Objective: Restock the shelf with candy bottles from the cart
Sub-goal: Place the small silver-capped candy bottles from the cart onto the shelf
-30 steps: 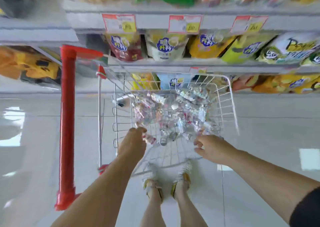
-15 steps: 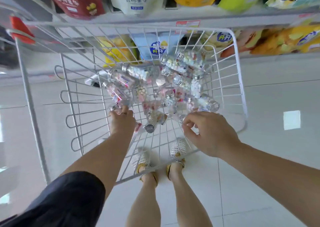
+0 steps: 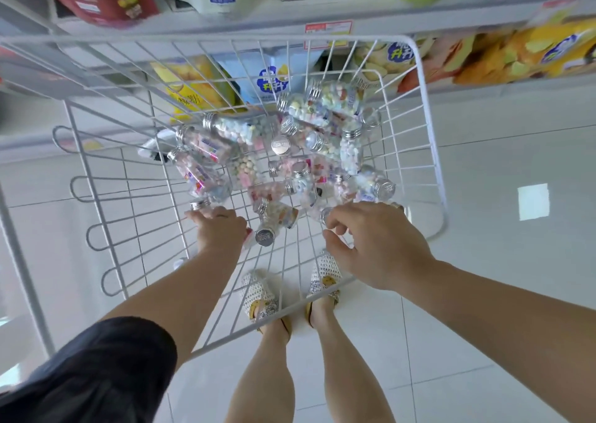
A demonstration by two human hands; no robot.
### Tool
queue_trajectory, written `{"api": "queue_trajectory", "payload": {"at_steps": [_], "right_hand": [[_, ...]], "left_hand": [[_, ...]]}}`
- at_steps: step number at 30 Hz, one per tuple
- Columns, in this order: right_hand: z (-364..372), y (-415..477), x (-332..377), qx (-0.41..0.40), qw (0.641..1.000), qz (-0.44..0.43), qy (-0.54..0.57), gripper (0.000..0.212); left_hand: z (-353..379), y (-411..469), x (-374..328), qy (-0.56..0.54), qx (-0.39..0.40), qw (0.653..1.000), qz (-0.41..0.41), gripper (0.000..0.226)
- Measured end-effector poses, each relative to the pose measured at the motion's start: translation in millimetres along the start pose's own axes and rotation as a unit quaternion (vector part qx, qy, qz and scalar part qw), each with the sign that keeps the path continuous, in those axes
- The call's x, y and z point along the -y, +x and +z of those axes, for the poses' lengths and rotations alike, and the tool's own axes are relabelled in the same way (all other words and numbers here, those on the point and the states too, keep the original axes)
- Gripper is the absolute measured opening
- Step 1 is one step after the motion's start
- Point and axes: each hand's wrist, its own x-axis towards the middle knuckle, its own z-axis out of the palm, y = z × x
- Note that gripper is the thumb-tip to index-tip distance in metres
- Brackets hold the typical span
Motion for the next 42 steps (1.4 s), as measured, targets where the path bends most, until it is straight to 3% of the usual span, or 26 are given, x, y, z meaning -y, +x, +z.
{"api": "queue_trajectory", "payload": {"at_steps": [2, 5, 8, 11, 16, 18, 20, 22, 26, 29, 31, 33, 34, 36, 37, 38, 40, 42], "right_hand": [[1, -1, -1, -0.015, 1.0, -0.005, -0.001, 0.044], [0, -2, 0, -0.017, 1.0, -0.007, 0.005, 0.042], [-2, -1, 0, -0.003, 1.0, -0.007, 0.007, 0.028], [-5, 1, 1, 0.038, 0.999, 0.009, 0.016, 0.02], [-35, -4, 26, 0.063, 0.993, 0.009, 0.097, 0.036], [-64, -9, 48, 0.077, 0.968, 0.047, 0.233, 0.049], [-102, -15, 71, 0.114, 0.918, 0.086, 0.369, 0.056], [-143, -26, 88, 0.15, 0.873, 0.099, 0.454, 0.047], [-220, -66, 102, 0.178, 0.845, 0.054, 0.501, 0.025], [-265, -97, 102, 0.183, 0.833, 0.022, 0.521, 0.019], [-291, -116, 102, 0.157, 0.816, 0.038, 0.555, 0.02], [-313, -129, 101, 0.125, 0.788, 0.066, 0.6, 0.035], [-324, -134, 101, 0.113, 0.774, 0.068, 0.62, 0.037], [-343, -144, 106, 0.1, 0.741, 0.051, 0.662, 0.029], [-352, -147, 110, 0.096, 0.722, 0.043, 0.684, 0.024], [-359, -149, 115, 0.093, 0.705, 0.036, 0.702, 0.027], [-370, -149, 123, 0.097, 0.674, 0.017, 0.732, 0.051], [-378, -147, 134, 0.11, 0.649, -0.012, 0.752, 0.059]], "left_hand": [[2, 2, 2, -0.01, -0.011, 1.0, -0.001, 0.075], [-5, 0, 7, -0.015, -0.007, 1.0, 0.009, 0.054], [-19, -16, 13, -0.008, -0.002, 1.0, 0.011, 0.047], [-37, -46, 27, -0.079, -0.011, 0.997, 0.007, 0.046], [-93, -116, 60, -0.205, -0.121, 0.971, 0.019, 0.035], [-120, -153, 68, -0.194, -0.166, 0.966, 0.039, 0.038], [-149, -193, 73, -0.173, -0.226, 0.957, 0.061, 0.04], [-175, -232, 76, -0.154, -0.279, 0.945, 0.07, 0.045], [-222, -302, 84, -0.152, -0.357, 0.919, 0.066, 0.054], [-250, -347, 90, -0.234, -0.393, 0.885, 0.087, 0.054], [-264, -372, 96, -0.386, -0.391, 0.828, 0.112, 0.055], [-276, -396, 107, -0.568, -0.357, 0.732, 0.12, 0.049], [-282, -407, 113, -0.672, -0.316, 0.658, 0.125, 0.045], [-291, -427, 126, -0.862, -0.189, 0.443, 0.161, 0.041], [-295, -436, 133, -0.914, -0.13, 0.337, 0.185, 0.038], [-297, -442, 140, -0.937, -0.088, 0.264, 0.214, 0.033], [-301, -451, 152, -0.944, -0.044, 0.185, 0.268, 0.022], [-307, -456, 161, -0.945, -0.047, 0.146, 0.289, 0.03]]}}
